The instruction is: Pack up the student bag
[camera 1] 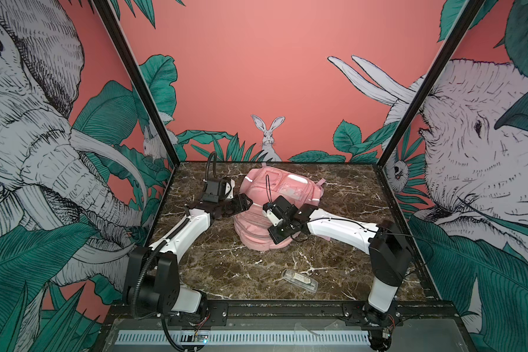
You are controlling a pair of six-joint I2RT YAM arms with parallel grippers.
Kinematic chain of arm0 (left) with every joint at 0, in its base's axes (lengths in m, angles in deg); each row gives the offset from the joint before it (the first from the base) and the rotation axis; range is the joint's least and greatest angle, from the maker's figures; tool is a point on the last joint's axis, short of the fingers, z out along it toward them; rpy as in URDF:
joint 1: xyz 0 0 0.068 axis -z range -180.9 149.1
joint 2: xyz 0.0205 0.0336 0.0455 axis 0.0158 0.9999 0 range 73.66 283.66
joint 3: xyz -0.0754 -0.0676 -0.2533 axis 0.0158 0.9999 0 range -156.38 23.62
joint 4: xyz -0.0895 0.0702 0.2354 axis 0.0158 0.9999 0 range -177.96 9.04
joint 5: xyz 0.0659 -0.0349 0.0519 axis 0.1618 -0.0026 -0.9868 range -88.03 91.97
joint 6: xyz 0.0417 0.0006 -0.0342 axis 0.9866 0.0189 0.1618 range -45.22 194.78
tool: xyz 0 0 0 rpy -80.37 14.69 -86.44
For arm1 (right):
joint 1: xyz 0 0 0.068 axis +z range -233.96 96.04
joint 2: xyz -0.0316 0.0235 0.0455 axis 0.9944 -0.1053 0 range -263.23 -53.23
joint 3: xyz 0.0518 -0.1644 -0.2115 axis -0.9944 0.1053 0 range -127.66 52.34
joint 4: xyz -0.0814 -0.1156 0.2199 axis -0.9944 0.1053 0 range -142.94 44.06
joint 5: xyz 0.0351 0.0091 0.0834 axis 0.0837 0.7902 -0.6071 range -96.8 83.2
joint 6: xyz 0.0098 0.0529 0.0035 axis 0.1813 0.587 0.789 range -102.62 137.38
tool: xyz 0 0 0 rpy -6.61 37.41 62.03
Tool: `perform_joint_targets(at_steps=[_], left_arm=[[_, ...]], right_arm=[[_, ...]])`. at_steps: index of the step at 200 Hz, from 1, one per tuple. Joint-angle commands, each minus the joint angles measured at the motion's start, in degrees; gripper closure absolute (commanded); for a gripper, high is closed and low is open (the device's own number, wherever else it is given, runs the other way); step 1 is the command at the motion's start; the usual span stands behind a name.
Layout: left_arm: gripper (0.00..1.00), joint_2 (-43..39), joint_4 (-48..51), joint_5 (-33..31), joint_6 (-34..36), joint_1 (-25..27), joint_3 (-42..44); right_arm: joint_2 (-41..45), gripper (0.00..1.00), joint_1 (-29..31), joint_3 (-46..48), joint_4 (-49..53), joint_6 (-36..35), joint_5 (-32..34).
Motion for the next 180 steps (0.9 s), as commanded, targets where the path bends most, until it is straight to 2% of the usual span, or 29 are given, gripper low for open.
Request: perform_joint_targets(at_steps=[1, 69, 116, 180], left_arm=[[0.29, -2.32, 1.32, -0.71, -0.33, 0.32, 2.11], [0.29, -0.7, -0.95, -0.87, -1.16, 3.16, 5.31], [0.31, 1.43, -1.72, -1.25, -2.17, 6.13, 4.5], [0.3, -3.67, 1.93, -4.31, -3.35, 7.58, 4.97]], right_arm=[[-0.33, 1.0, 1.08, -2.81, -0.56, -0.17, -1.39], [-1.52, 1.0, 1.72, -5.13, -0.57, 0.17, -1.78], [-2.21, 1.0, 2.12, -5.93, -0.71, 0.16, -1.77], [-3.1, 1.0, 2.06, -6.62, -0.85, -0.08, -1.91]])
